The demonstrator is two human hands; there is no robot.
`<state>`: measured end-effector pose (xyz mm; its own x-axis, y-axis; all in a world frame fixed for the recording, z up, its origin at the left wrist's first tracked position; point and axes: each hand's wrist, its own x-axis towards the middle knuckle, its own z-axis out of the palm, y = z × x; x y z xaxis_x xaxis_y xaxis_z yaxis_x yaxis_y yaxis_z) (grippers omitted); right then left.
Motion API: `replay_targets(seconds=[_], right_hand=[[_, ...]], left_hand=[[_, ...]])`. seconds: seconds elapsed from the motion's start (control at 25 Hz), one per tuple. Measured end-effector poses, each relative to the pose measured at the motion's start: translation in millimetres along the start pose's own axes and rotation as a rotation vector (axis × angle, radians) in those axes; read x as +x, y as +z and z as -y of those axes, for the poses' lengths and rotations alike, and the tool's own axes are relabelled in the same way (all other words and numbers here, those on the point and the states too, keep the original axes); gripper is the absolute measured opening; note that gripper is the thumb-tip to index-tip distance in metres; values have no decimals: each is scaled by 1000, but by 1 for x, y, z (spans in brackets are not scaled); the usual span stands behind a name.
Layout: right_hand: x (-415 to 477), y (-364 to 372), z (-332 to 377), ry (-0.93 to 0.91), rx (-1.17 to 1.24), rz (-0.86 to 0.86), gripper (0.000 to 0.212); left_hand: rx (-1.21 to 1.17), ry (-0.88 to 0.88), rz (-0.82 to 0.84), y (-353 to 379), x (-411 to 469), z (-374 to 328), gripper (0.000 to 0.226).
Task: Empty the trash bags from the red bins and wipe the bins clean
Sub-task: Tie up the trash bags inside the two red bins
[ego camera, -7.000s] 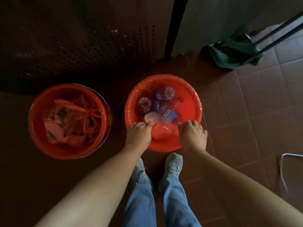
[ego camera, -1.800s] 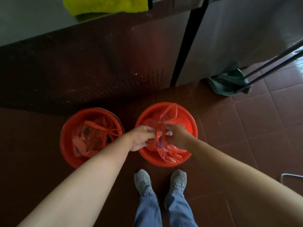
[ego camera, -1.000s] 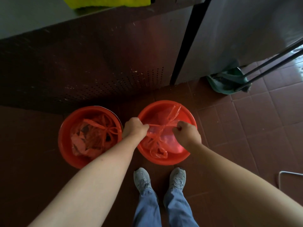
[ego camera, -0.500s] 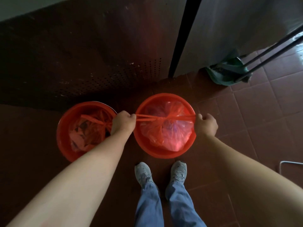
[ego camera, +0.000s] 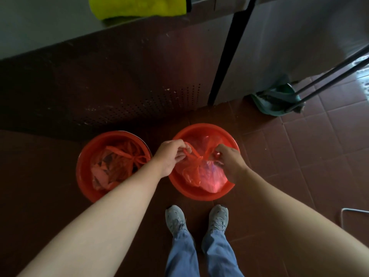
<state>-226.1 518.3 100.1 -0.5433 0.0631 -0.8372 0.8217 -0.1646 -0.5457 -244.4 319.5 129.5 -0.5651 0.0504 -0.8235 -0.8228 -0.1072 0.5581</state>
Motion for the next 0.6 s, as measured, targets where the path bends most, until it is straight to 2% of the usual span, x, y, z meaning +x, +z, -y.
replay_targets(seconds=[0.08,0.2,0.28,0.44,0.6], right_hand=[[-6,1,0,101,-125,24,19],[-15,2,4,364,-456,137,27],[-17,2,7,415,-522,206,27],[-16,-1,8,228,-332,290,42],[-20,4,2,6,-387,245,27]], left_hand=[[-66,-94,56,-2,-10,-4,22],[-56,-135,73,-2,-19,-5,27],[24,-149,56,-3,-20,-2,32],[139,-181,122,-5,-18,5,35],[182,-261,244,-2,-18,12,14]])
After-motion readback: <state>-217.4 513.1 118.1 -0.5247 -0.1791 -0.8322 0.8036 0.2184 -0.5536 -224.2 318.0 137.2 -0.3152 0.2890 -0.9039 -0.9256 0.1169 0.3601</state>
